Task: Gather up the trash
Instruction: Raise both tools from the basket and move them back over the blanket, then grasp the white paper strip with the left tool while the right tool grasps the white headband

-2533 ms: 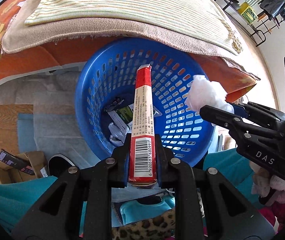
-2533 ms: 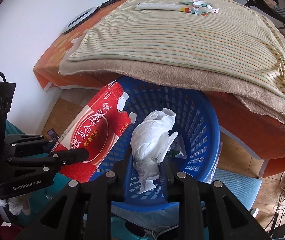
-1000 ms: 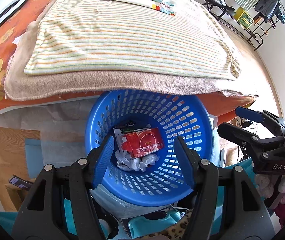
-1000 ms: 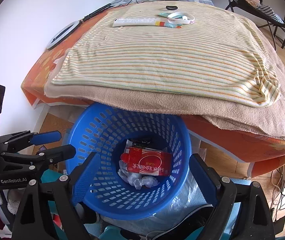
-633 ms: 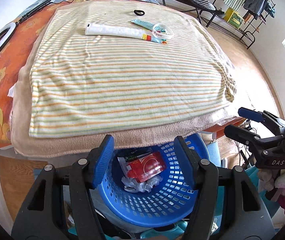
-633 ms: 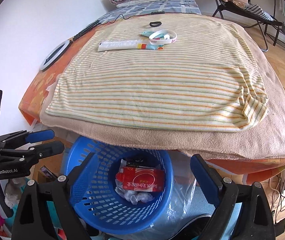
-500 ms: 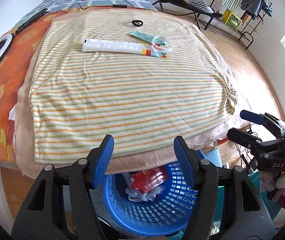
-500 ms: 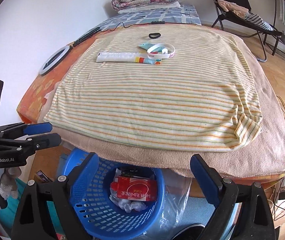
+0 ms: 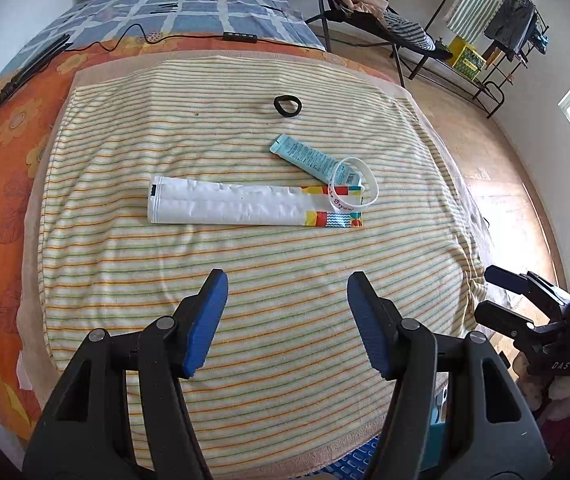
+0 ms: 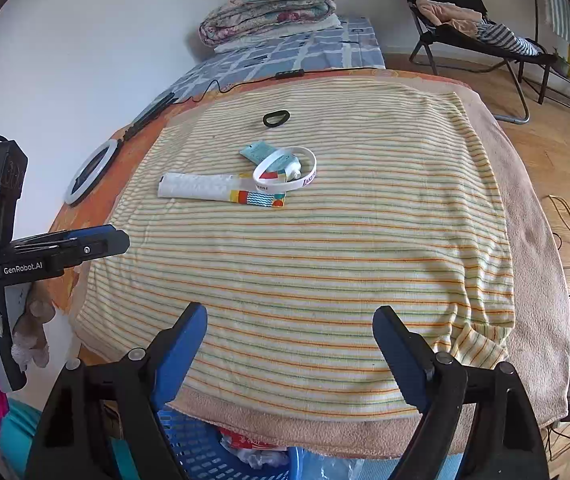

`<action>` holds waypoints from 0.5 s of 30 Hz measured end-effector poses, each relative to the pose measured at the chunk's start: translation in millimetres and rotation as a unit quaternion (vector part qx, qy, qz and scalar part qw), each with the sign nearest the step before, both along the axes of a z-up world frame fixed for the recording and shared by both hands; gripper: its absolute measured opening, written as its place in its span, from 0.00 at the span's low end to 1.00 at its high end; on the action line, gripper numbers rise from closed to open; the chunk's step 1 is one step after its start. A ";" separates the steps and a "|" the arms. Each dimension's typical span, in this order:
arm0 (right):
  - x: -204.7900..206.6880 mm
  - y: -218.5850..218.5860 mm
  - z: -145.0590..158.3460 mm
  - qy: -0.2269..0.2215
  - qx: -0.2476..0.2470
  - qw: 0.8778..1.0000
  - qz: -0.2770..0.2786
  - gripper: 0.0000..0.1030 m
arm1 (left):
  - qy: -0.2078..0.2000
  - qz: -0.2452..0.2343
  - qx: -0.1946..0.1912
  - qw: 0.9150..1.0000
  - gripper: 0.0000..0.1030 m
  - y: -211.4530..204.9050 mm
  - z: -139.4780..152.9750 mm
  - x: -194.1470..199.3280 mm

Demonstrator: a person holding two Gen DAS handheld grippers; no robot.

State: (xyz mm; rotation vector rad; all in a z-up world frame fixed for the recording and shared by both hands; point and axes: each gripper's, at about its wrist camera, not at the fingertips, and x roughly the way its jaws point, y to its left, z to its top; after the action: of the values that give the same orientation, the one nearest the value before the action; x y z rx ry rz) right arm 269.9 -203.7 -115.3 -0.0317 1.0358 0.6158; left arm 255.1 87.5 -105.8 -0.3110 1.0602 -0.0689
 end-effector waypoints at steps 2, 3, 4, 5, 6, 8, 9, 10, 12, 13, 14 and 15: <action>14.1 2.9 0.6 0.005 0.012 1.000 0.001 0.85 | 0.003 0.008 -0.009 1.000 0.62 8.6 -2.5 19.2; 20.9 4.6 0.9 0.007 0.016 1.000 0.000 0.85 | 0.004 0.010 -0.010 1.000 0.62 12.1 -3.9 28.3; 27.9 6.3 0.6 0.009 0.020 1.000 -0.001 0.85 | 0.005 0.011 -0.011 1.000 0.62 14.9 -5.6 37.3; 35.0 8.0 0.0 0.011 0.024 1.000 -0.001 0.85 | 0.008 0.010 -0.011 1.000 0.62 17.5 -7.9 46.4; 42.9 9.3 -1.0 0.012 0.025 1.000 -0.004 0.84 | 0.012 0.008 -0.010 1.000 0.62 19.7 -11.2 55.5; 57.3 10.8 -4.4 0.016 0.030 0.999 -0.012 0.84 | 0.018 0.005 -0.001 1.000 0.62 22.8 -18.5 71.7; 64.9 11.0 -6.8 0.023 0.036 0.999 -0.017 0.83 | 0.022 0.001 0.004 1.000 0.62 23.9 -22.5 79.8; 71.7 11.0 -9.6 0.030 0.044 0.998 -0.021 0.81 | 0.027 -0.003 0.009 1.000 0.62 24.3 -27.7 86.8; 84.7 11.8 -17.2 0.052 0.059 0.996 -0.031 0.75 | 0.039 -0.006 0.013 0.999 0.62 27.8 -38.1 101.0; 89.7 11.5 -21.2 0.061 0.066 0.995 -0.035 0.74 | 0.045 -0.008 0.010 0.999 0.62 29.9 -43.3 106.9; 93.9 11.4 -25.3 0.069 0.072 0.994 -0.040 0.74 | 0.053 -0.008 0.008 0.999 0.62 32.6 -49.0 112.4; 97.4 11.3 -29.4 0.076 0.075 0.993 -0.043 0.74 | 0.059 -0.006 0.006 0.998 0.62 35.4 -54.0 116.5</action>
State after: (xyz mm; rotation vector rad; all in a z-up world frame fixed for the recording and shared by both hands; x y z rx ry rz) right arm 367.3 -192.4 -144.7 0.1938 1.1281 0.6236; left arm 371.5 123.0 -159.7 -0.2999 1.1794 -0.0550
